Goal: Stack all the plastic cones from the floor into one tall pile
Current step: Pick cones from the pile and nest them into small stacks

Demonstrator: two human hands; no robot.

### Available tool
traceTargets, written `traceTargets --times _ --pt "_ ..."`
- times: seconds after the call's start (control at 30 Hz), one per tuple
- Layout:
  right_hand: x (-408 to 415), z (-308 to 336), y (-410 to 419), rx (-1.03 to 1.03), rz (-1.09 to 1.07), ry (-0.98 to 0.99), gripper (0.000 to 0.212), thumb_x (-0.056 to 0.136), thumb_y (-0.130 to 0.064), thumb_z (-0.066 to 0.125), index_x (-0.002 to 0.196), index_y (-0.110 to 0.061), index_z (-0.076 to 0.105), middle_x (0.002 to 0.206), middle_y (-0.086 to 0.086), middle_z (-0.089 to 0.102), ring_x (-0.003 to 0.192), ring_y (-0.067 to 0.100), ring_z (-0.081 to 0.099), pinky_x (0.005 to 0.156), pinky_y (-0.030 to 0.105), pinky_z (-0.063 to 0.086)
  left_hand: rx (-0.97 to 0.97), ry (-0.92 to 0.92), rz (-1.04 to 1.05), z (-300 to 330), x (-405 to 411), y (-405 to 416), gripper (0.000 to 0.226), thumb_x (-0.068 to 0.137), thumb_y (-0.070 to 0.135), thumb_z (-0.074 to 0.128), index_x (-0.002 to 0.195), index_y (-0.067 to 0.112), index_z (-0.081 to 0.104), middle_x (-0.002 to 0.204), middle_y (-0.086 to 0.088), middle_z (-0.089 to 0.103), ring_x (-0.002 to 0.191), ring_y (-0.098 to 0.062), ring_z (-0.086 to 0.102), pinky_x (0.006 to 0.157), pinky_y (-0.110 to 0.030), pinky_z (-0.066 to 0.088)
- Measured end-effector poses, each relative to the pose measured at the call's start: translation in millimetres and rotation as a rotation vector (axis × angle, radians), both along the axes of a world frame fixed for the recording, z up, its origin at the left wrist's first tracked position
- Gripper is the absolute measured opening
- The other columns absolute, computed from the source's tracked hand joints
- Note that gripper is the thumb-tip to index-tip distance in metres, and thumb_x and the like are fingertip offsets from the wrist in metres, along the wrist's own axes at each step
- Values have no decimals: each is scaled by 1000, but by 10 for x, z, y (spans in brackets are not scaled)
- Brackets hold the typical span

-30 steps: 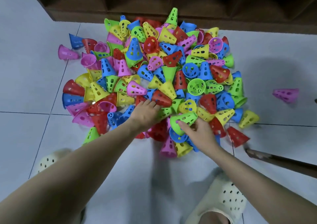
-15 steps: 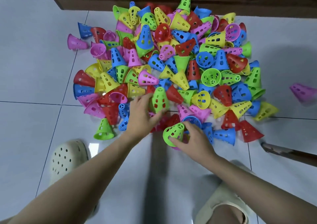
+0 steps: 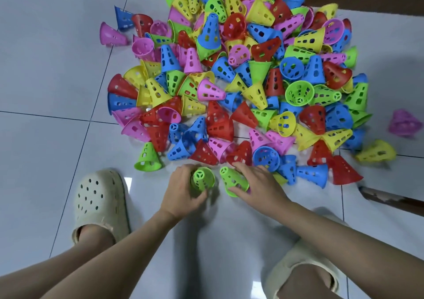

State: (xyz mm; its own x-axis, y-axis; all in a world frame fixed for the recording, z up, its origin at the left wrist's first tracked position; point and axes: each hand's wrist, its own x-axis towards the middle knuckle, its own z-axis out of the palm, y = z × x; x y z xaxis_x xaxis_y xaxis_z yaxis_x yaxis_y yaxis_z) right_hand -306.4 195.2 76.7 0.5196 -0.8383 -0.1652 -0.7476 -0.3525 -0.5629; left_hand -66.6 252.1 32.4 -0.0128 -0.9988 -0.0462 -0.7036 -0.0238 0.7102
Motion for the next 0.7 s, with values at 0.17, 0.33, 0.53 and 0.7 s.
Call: traceTargets --times 0.17,0.33,0.53,0.7 --pt "118 2 24 31 105 -37 56 91 -38 64 141 -27 43 129 -7 60 108 17 61 84 36 52 106 -104 -11 -50 6 -99 47 78 45 75 116 22 58 107 6 62 96 -18 54 87 -33 44" --pt "30 -115 -88 40 123 68 49 88 -36 69 132 -22 52 124 -4 64 108 22 62 85 37 51 83 -199 -95 -9 -19 -242 54 79 56 71 119 21 62 112 6 67 99 -18 54 89 -31 45" --pt "-290 -187 -206 21 -27 148 51 83 -31 76 128 -16 56 114 3 67 106 26 63 84 39 51 50 -229 -285 51 26 -388 57 88 62 58 126 20 61 115 5 62 103 -17 54 93 -34 47" --pt "-457 -125 -217 26 -75 58 51 84 -38 75 128 -18 57 117 -3 64 108 18 59 91 37 50 -231 -299 -283 214 103 -706 26 94 26 49 107 8 63 95 -6 58 81 -26 51 71 -43 46"
